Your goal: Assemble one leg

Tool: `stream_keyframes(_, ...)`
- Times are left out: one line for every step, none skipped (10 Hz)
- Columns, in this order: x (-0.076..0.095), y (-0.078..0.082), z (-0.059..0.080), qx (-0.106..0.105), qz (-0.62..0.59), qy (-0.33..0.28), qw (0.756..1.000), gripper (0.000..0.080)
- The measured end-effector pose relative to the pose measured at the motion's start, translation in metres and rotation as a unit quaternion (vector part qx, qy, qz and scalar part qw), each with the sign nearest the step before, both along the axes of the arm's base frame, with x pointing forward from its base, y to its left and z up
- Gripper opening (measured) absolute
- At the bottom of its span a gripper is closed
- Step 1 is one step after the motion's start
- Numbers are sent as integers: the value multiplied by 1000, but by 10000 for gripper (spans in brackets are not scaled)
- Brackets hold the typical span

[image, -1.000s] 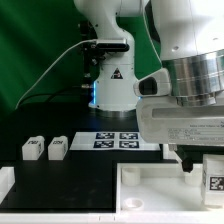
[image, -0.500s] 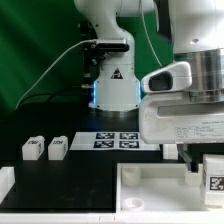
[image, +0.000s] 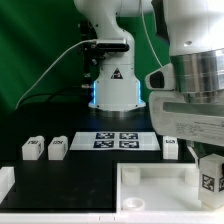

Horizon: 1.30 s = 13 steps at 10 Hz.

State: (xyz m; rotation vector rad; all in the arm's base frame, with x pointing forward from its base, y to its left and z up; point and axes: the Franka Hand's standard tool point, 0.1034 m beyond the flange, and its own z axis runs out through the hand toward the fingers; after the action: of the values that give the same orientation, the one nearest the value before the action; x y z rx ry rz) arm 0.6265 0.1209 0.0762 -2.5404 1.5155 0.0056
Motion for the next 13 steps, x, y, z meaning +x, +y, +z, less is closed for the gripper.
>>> stream_keyframes(-1,3,-1,6,-66,6,998,299)
stream_keyframes(-1,5,-1,25,-181,17,983,299)
stream_keyframes(0,4,-2,37,-232,18,972,296)
stream_keyframes(-1,4,-2,35,-213,17,976,296)
stream_keyframes(-1,4,-2,33,-204,15,978,294)
stream_keyframes(-2,4,-1,30,-177,13,984,294)
stream_keyframes(-2,3,-1,26,-139,12,990,294)
stream_keyframes(-1,-2,0,23,-96,8,995,294)
stream_keyframes(1,-3,2,1,12,-1,1000,383)
stream_keyframes(4,-1,4,-17,98,-13,995,524)
stream_keyframes(3,-3,3,-20,129,-18,991,610)
stream_keyframes(3,-4,3,-26,177,-25,984,610)
stream_keyframes(3,-5,3,-32,235,-33,971,641)
